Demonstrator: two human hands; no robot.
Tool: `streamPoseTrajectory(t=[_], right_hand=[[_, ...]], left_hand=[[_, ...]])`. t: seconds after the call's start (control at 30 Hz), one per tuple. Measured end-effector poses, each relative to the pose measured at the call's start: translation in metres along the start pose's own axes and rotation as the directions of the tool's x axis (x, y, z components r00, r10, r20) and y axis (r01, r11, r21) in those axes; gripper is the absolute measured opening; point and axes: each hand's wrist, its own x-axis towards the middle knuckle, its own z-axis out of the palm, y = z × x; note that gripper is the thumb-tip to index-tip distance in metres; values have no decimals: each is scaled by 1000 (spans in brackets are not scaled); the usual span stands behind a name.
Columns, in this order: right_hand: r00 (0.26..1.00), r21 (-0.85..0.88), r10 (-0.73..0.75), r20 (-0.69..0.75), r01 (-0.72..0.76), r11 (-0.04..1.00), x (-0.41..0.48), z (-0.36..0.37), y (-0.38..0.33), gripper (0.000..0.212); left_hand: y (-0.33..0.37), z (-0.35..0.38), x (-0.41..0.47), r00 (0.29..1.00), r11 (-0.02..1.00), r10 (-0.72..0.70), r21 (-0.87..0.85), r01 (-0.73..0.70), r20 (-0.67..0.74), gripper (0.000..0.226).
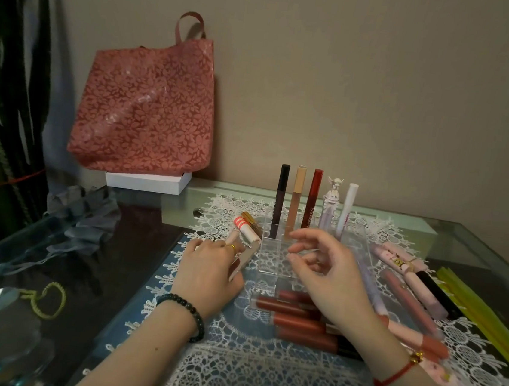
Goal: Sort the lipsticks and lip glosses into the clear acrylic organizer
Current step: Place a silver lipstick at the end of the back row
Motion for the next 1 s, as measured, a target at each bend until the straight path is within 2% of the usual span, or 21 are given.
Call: streamPoseTrajectory(t=[0.13,0.3,0.37,0.5,0.6,0.77,0.87,1.0], right_hand=[[1000,7,0,-10,0,1000,-1,-2,0,28],[1000,19,11,-24,-10,1000,-1,-5,1,29],[999,34,14,-32,-13,999,0,-7,-1,28],[998,36,-28,-55,30,999,7,-14,-13,26],[996,32,-81,-47,83,996,12,-23,-27,25],[990,61,-120,77,116,991,19,-40,-46,26],[985,70,-116,125,108,992,24,-51,-50,25],[987,104,-122,100,112,988,27,-63,-46,18]], left_hand=[[-6,-7,1,991,976,-70,-213,45,-111,32],[-13,-22,7,944,869,-190,-494,34,-269,34],[-12,-30,11,913,771,-265,-636,8,-310,36],[-2,-52,16,887,444,-361,-889,-108,-288,42],[10,-65,20,923,214,-315,-964,-156,-220,44],[39,-77,29,982,-52,-102,-985,-162,-156,44],[56,-79,35,990,-96,-12,-985,-141,-141,43],[75,-74,44,988,-130,45,-982,-140,-147,38]])
